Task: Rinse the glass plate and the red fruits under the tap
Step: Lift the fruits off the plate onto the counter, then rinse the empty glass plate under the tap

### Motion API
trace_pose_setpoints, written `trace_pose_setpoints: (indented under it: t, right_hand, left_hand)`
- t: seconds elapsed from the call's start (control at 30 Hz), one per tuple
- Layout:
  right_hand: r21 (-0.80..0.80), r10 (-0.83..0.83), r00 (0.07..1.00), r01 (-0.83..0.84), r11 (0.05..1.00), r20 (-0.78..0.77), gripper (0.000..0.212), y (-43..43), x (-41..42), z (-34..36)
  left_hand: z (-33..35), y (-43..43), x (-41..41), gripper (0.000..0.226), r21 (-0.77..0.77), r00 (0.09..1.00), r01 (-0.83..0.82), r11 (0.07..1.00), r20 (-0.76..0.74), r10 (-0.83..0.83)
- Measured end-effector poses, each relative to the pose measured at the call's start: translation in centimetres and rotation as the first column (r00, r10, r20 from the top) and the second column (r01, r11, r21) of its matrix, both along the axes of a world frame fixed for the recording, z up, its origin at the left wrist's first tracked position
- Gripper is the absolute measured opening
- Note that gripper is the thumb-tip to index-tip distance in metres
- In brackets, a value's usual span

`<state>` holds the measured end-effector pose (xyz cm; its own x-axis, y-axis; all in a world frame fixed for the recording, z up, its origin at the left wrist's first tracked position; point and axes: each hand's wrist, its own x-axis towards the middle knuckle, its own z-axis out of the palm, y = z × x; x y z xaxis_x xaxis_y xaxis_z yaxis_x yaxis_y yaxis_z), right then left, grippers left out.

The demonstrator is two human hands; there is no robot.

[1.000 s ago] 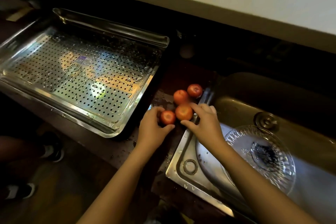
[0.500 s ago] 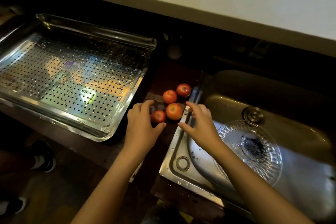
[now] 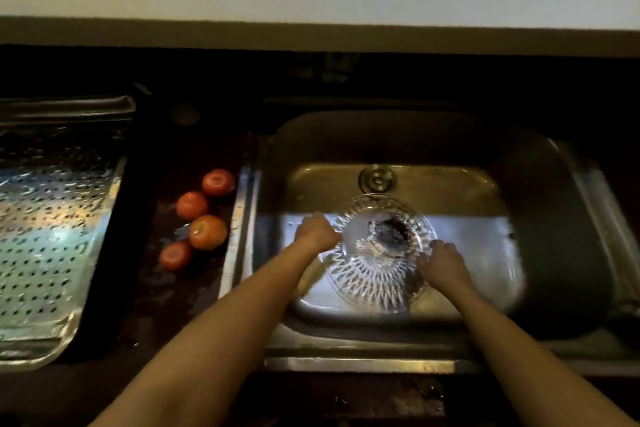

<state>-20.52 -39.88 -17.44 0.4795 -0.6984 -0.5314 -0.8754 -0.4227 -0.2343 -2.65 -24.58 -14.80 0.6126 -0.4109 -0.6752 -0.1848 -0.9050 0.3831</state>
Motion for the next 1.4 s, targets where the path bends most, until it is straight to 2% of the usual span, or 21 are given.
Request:
trace_pose_setpoints:
  t: [0.1,0.17,0.27,0.37,0.4,0.47,0.53,0.7,0.77,0.83,0.87,0.93,1.0,1.07,1.17,1.23,1.3,1.4]
  right_hand:
    - [0.0,-0.069,0.993,0.069,0.998,-0.092,0.042,-1.5,-1.2,-1.8]
    - [0.033,-0.137,0.985,0.141,0.989,-0.106,0.04,-1.9,-1.4,-2.8]
    - [0.105,-0.151,0.982,0.162,0.981,-0.111,0.041,-2.4,-1.3,-4.1]
    - [0.102,-0.173,0.978,0.185,0.977,-0.114,0.037,-3.1,-1.6,-4.8]
    - [0.092,-0.178,0.977,0.189,0.978,-0.12,0.034,-3.3,-1.8,-4.8]
    - [0.105,-0.234,0.967,0.245,0.964,-0.105,0.028,-3.6,-2.0,-4.4]
    - [0.092,-0.242,0.967,0.249,0.964,-0.079,0.025,-3.8,-2.1,-3.6]
    - [0.091,-0.216,0.971,0.207,0.974,0.107,0.021,-4.8,-2.8,1.2]
    - [0.141,-0.282,0.926,0.253,0.957,0.253,0.016,-4.9,-3.4,4.4]
    - [0.149,-0.344,0.878,0.311,0.939,0.333,0.02,-4.8,-4.4,8.1]
    - [0.111,-0.329,0.879,0.31,0.944,0.344,0.023,-4.6,-5.2,10.0]
    - [-0.078,-0.255,0.88,0.31,0.947,0.4,0.029,-4.3,-7.3,13.4]
    - [-0.31,-0.192,0.844,0.382,0.871,0.501,0.03,-3.5,-9.9,16.6]
    - [-0.434,-0.191,0.821,0.465,0.772,0.539,0.031,-3.0,-12.4,18.5]
    - [-0.335,-0.395,0.821,0.54,0.772,0.412,0.036,-3.1,-14.5,18.5]
    - [-0.227,-0.448,0.815,0.546,0.806,0.368,0.034,-3.2,-14.9,17.4]
    - [-0.177,-0.433,0.787,0.548,0.818,0.439,0.03,-3.7,-15.3,15.9]
    - [-0.081,-0.466,0.654,0.626,0.775,0.595,0.029,-4.2,-15.7,14.2]
  left_hand:
    - [-3.6,-0.9,0.4,0.061,0.133,0.999,-0.038,0.99,-0.009,0.04]
    - [-5.3,-1.1,0.4,0.055,0.148,0.996,-0.084,0.985,-0.024,0.089]
    - [-6.7,-1.7,0.5,0.045,0.11,0.992,-0.121,0.986,-0.016,0.124]
    - [-7.6,-2.3,0.4,0.035,-0.001,0.981,-0.187,0.982,-0.061,0.186]
    - [-7.7,-2.4,0.2,0.032,-0.058,0.963,-0.253,0.966,-0.115,0.245]
    - [-7.2,-2.4,-0.5,0.02,-0.191,0.907,-0.403,0.895,-0.216,0.362]
    - [-6.1,-2.6,-1.0,0.007,-0.303,0.88,-0.469,0.83,-0.241,0.409]
    - [-1.6,-3.5,-1.8,0.01,-0.59,0.923,-0.375,0.715,-0.169,0.345]
    - [0.2,-4.2,-2.2,0.011,-0.663,0.921,-0.331,0.671,-0.073,0.382]
    - [2.1,-5.1,-2.7,0.011,-0.717,0.903,-0.294,0.632,0.009,0.43]
    - [3.0,-5.6,-3.1,0.011,-0.731,0.894,-0.301,0.612,0.007,0.447]
    - [4.7,-6.5,-3.8,0.011,-0.74,0.887,-0.329,0.587,-0.028,0.461]
    - [6.1,-7.3,-4.5,0.012,-0.728,0.88,-0.368,0.578,-0.073,0.469]
    - [7.2,-8.1,-5.2,0.012,-0.714,0.872,-0.397,0.577,-0.099,0.479]
    - [8.3,-8.9,-6.4,0.013,-0.704,0.875,-0.398,0.588,-0.098,0.475]
    - [8.5,-9.3,-7.0,0.012,-0.707,0.878,-0.415,0.572,-0.148,0.455]
    - [8.6,-9.7,-7.5,0.012,-0.71,0.882,-0.418,0.567,-0.167,0.441]
    - [8.9,-10.3,-8.2,0.012,-0.714,0.882,-0.421,0.559,-0.177,0.437]
